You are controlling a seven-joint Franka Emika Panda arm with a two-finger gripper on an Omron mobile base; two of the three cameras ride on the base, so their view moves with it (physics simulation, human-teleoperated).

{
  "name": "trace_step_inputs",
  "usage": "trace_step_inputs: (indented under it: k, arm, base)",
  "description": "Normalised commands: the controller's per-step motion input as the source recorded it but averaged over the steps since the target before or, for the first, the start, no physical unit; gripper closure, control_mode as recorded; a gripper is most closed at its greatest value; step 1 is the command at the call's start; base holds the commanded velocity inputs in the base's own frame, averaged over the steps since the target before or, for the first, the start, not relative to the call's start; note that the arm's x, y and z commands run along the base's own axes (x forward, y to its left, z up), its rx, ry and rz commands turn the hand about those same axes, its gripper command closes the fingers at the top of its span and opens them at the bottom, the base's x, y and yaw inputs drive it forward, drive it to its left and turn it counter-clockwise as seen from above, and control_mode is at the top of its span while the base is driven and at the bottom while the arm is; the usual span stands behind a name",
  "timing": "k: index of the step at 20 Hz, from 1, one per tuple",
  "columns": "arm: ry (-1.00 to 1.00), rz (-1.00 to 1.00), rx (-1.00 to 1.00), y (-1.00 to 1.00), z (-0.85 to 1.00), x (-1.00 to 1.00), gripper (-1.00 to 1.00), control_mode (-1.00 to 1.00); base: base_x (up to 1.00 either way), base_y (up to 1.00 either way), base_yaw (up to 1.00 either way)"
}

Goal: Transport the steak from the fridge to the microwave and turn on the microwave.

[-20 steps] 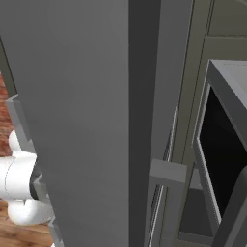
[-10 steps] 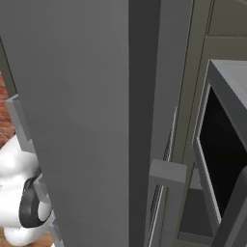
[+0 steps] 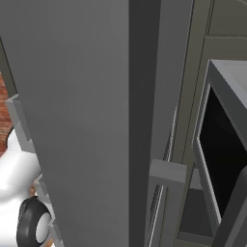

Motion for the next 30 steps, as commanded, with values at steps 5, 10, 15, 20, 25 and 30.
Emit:
trace_step_inputs:
  k: [5,10,15,20,25,30]
  arm:
    - [0.07,0.13,-0.03,0.07,0.16,-0.36,1.00,-1.00]
    - [0.00,0.03,-0.07,0.04,0.14,-0.37,1.00,-1.00]
    - [0.00,0.01,-0.08,0.01,0.14,-0.36,1.00,-1.00]
    - [0.02,0.00,-0.02,0.00,0.11,-0.35,1.00,-1.00]
    - [0.03,0.01,0.00,0.00,0.12,-0.36,1.00,-1.00]
    - [0.02,0.01,-0.01,0.00,0.09,-0.36,1.00,-1.00]
  base:
    - [0.00,0.00,0.00]
    - [0.00,0.00,0.00]
    - [0.00,0.00,0.00]
    - [0.00,0.00,0.00]
    - [0.00,0.00,0.00]
    - [0.00,0.00,0.00]
